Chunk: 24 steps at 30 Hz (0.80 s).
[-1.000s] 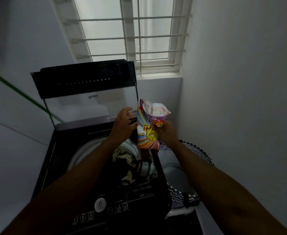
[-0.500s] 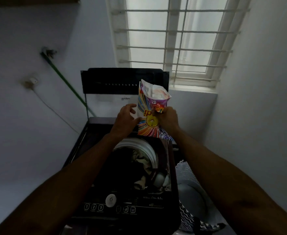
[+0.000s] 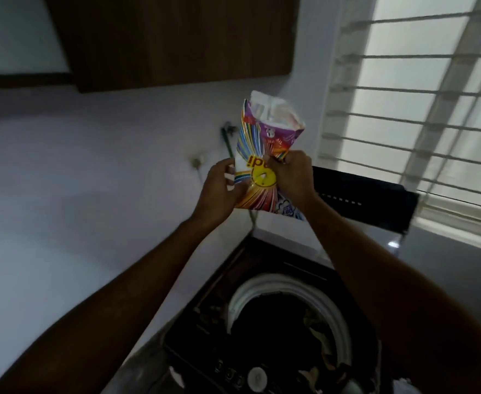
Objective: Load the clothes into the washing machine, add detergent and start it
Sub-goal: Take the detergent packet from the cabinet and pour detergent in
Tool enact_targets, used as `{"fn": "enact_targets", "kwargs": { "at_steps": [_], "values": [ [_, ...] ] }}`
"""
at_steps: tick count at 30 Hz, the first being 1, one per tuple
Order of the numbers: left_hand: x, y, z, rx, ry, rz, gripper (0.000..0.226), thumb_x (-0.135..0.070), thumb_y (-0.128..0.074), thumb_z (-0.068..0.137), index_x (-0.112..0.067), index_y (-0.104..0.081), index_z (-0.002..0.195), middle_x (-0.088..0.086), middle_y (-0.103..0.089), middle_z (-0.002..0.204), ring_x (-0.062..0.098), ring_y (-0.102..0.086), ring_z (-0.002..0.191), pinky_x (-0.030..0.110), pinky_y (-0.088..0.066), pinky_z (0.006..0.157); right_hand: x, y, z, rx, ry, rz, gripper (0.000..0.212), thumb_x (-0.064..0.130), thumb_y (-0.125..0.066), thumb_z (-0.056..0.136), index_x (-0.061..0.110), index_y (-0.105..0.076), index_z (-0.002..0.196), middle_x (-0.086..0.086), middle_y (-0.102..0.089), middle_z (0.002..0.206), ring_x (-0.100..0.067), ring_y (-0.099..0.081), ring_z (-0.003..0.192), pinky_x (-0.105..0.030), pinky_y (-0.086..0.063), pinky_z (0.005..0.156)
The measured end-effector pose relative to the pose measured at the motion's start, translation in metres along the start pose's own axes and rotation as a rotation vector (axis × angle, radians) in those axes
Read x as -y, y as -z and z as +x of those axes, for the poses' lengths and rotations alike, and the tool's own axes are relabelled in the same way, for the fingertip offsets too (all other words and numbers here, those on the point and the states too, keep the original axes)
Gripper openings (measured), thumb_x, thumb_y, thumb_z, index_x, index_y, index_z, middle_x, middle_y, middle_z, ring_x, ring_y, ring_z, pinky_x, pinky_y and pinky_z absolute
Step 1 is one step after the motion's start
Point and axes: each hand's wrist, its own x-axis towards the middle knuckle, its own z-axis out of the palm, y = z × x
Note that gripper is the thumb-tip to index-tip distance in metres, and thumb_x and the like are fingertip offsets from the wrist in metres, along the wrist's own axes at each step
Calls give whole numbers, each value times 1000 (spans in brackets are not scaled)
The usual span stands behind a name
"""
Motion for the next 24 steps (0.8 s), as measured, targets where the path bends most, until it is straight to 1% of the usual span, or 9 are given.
{"fn": "enact_targets", "kwargs": {
  "at_steps": [2, 4, 7, 10, 12, 15, 19, 21, 24],
  "values": [
    [-5, 33, 4, -76, -35, 73, 55, -35, -69, 89, -20, -45, 136, -1, -49, 124, 12, -57, 99, 9, -45, 73, 31, -20, 14, 15, 81, 8, 35, 41, -69, 83, 7, -76, 80, -10, -74, 76, -24, -69, 67, -43, -55, 68],
    [-12, 62, 9, -148, -49, 122, 56, -41, -66, 89, -22, -43, 137, -3, -46, 125, 8, -56, 100, 8, -46, 68, 61, -37, 26, 15, 156, 32, 36, 42, -67, 84, 8, -76, 82, -9, -74, 77, -22, -69, 67, -42, -55, 67],
    [-23, 104, 17, -269, -106, 204, 44, -38, -67, 89, -23, -51, 128, -7, -46, 120, 5, -57, 96, 7, -47, 68, 108, -60, 39, -1, 230, 84, 35, 39, -66, 86, 6, -76, 86, -11, -74, 80, -25, -69, 70, -39, -55, 67],
    [-34, 144, 25, -370, -186, 304, 29, -31, -67, 90, -21, -59, 116, -6, -51, 114, 1, -56, 91, 3, -42, 70, 152, -83, 49, -17, 298, 106, 32, 35, -65, 88, 4, -74, 87, -14, -73, 83, -28, -69, 74, -33, -51, 65],
    [-42, 169, 28, -424, -214, 361, 26, -28, -68, 90, -19, -62, 114, -4, -54, 112, 1, -56, 88, 2, -40, 68, 177, -99, 55, -26, 355, 132, 32, 34, -64, 89, 3, -73, 86, -13, -73, 81, -28, -69, 73, -33, -48, 61],
    [-56, 208, 30, -497, -268, 423, 24, -26, -68, 90, -21, -64, 113, -5, -56, 109, -1, -57, 86, 3, -39, 68, 216, -114, 62, -57, 407, 131, 33, 32, -64, 90, 1, -72, 84, -15, -72, 80, -29, -68, 72, -27, -38, 59],
    [-75, 252, 32, -572, -318, 457, 24, -21, -68, 90, -12, -65, 113, 1, -55, 109, -9, -54, 88, 3, -40, 71, 262, -132, 66, -88, 472, 238, 35, 36, -63, 89, 3, -71, 81, -13, -72, 80, -28, -69, 73, -37, -51, 62],
    [-83, 276, 33, -615, -323, 498, 22, -22, -67, 91, -13, -65, 111, 1, -55, 107, -8, -53, 88, 4, -40, 72, 289, -142, 66, -94, 482, 258, 36, 36, -63, 89, 2, -70, 79, -14, -71, 79, -29, -68, 73, -36, -50, 62],
    [-91, 318, 37, -662, -315, 507, 20, -24, -69, 88, -16, -67, 107, 3, -60, 101, 2, -56, 81, 8, -43, 69, 329, -157, 64, -76, 478, 300, 35, 34, -63, 89, 2, -67, 76, -16, -70, 80, -33, -67, 76, -37, -48, 63]
  ]
}}
